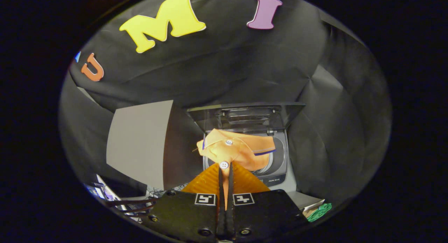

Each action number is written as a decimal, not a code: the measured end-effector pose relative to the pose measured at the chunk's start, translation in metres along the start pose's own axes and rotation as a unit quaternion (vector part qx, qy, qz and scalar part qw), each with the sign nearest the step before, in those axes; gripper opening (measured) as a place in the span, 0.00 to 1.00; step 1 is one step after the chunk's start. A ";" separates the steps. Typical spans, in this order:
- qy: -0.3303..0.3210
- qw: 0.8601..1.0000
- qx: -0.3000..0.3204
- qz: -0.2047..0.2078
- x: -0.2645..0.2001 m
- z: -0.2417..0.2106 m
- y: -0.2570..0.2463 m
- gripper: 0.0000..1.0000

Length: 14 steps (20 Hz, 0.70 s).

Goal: Put the clothes into the washing machine and then close the washing machine lid.

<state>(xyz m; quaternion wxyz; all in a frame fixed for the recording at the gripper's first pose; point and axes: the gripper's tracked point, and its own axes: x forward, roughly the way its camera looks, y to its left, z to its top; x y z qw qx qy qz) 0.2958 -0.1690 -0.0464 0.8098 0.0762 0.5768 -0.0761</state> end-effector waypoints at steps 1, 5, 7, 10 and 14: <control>0.001 1.000 0.005 -0.002 0.002 0.000 -0.007 0.05; 0.002 1.000 0.005 -0.003 0.011 -0.005 -0.026 0.05; 0.004 1.000 0.005 0.003 0.019 -0.007 -0.031 0.05; 0.006 1.000 0.008 0.002 0.038 -0.011 -0.038 0.05; 0.006 1.000 0.001 -0.002 0.065 -0.018 -0.046 0.05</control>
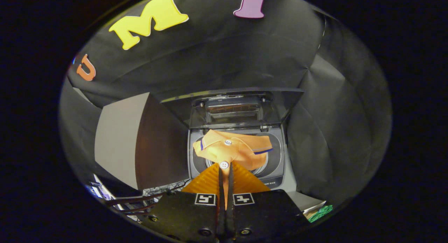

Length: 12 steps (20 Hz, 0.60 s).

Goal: Put the clothes into the washing machine and then close the washing machine lid.

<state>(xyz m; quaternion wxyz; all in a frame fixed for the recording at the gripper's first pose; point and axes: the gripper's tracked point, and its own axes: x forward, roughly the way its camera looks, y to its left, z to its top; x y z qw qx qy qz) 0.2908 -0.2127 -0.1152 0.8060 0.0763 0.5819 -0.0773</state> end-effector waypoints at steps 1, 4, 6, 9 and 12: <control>0.000 1.000 0.000 0.004 0.007 0.000 0.001 0.05; 0.006 1.000 0.000 0.017 0.025 0.000 0.004 0.05; 0.017 1.000 -0.007 0.023 0.043 -0.006 0.006 0.05; 0.036 0.999 -0.013 0.026 0.068 -0.009 0.015 0.05; 0.055 0.998 -0.019 0.028 0.095 -0.011 0.017 0.05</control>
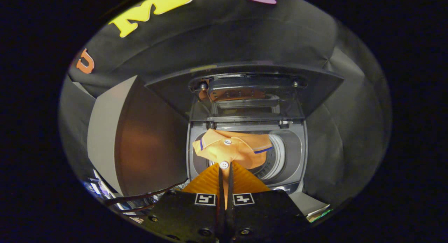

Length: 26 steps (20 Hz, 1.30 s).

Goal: Put the clothes into the washing machine and then close the washing machine lid.

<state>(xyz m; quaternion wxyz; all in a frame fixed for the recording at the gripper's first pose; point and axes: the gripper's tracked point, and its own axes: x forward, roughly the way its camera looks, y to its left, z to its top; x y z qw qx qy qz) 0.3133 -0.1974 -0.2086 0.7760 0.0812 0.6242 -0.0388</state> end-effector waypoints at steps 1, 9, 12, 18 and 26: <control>0.005 1.000 0.000 -0.002 0.006 0.000 0.000 0.05; 0.015 0.999 -0.007 -0.042 0.046 0.017 -0.019 0.06; 0.020 0.998 -0.017 -0.055 0.051 0.018 -0.025 0.08; 0.028 0.998 -0.016 -0.062 0.040 0.012 -0.020 0.94; 0.018 0.997 -0.032 -0.074 0.006 0.006 -0.012 0.94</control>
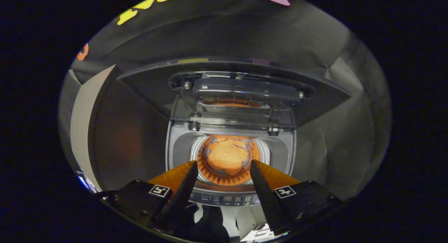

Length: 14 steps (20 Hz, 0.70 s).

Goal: Put the clothes into the washing machine and then close the washing machine lid.

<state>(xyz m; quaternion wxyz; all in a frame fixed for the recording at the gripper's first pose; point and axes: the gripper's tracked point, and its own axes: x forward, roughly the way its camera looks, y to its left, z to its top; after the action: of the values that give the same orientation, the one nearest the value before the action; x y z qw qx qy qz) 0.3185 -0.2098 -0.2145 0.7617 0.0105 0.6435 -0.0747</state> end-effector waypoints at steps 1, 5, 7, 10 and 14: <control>0.001 1.000 0.005 -0.001 -0.006 -0.003 0.003 0.94; -0.027 0.999 0.026 -0.011 -0.053 -0.006 0.012 0.94; -0.050 0.998 0.033 -0.016 -0.073 -0.007 0.022 0.94; -0.103 0.993 0.045 -0.032 -0.106 0.007 0.032 0.94; -0.144 0.986 0.056 -0.060 -0.135 0.016 0.033 0.94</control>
<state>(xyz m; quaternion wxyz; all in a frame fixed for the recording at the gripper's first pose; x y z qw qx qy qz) 0.3166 -0.1655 -0.0820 0.8386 0.0040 0.5217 -0.1571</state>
